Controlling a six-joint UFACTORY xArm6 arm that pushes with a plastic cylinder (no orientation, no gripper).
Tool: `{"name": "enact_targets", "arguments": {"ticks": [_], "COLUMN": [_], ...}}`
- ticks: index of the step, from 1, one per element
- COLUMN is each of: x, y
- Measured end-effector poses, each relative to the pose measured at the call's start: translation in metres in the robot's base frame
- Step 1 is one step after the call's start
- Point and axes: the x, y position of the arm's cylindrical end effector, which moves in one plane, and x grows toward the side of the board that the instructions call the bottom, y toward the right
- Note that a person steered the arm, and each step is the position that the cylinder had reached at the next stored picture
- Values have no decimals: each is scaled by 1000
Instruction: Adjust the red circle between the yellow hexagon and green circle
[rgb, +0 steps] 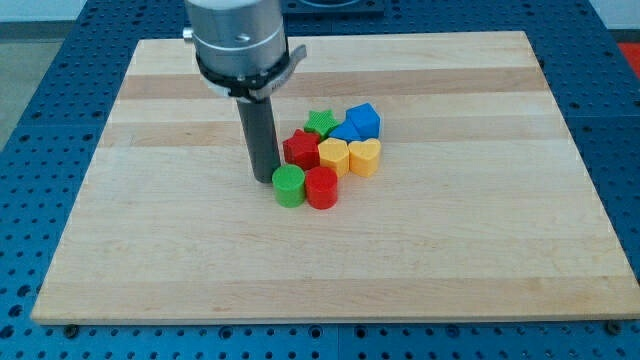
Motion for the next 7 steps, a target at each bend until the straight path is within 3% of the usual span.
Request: {"name": "enact_targets", "arguments": {"ticks": [3,4,7], "x": [24,67,63], "y": [-38,-29,57]}}
